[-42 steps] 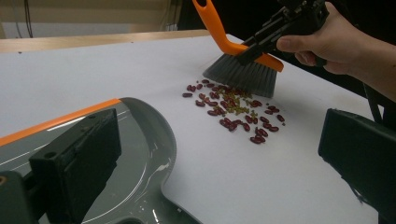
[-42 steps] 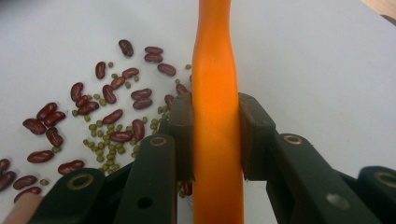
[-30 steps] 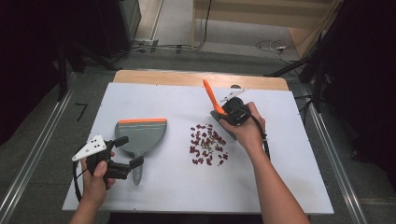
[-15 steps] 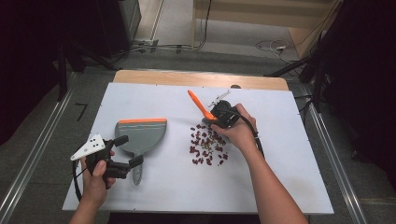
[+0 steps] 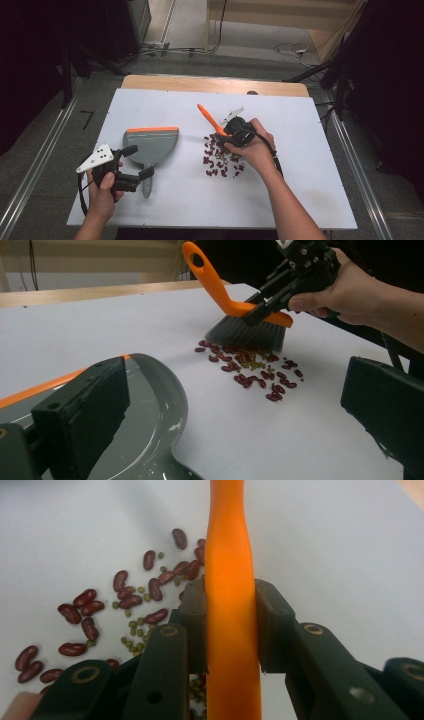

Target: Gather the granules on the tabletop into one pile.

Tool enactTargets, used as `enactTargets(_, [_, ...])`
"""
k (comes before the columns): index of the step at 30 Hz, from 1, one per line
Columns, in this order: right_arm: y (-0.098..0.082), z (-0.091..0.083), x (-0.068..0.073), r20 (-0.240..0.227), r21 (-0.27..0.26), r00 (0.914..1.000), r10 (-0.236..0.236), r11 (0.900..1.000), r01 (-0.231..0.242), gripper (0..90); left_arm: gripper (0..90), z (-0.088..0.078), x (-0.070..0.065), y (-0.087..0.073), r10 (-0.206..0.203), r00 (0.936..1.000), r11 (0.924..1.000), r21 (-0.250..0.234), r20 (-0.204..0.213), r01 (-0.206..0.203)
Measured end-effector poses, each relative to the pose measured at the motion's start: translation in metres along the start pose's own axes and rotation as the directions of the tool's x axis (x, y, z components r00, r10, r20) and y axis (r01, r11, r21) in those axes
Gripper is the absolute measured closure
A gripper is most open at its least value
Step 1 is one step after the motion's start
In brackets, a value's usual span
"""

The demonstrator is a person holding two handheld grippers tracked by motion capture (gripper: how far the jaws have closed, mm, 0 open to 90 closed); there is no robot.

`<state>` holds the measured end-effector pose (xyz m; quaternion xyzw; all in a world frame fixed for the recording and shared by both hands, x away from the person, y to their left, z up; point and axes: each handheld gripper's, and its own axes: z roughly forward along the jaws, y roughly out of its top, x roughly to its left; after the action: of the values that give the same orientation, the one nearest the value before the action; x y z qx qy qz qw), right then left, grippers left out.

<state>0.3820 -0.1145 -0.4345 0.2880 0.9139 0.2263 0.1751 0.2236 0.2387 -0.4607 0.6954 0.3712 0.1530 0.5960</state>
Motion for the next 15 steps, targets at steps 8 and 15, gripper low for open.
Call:
enactTargets(8, [-0.002, -0.028, -0.001, -0.021, -0.095, 0.9983, 0.054, 0.994, -0.056, 69.2, 0.0, -0.001, 0.0, 0.0, 0.0, 1.0, 1.0, 0.0, -0.001, 0.0])
enactTargets(15, [-0.003, -0.038, 0.023, -0.167, -0.097, 0.9851, 0.042, 0.993, -0.059, 69.2, 0.0, 0.0, -0.001, 0.001, 0.012, 0.9999, 0.9999, 0.007, -0.007, -0.012])
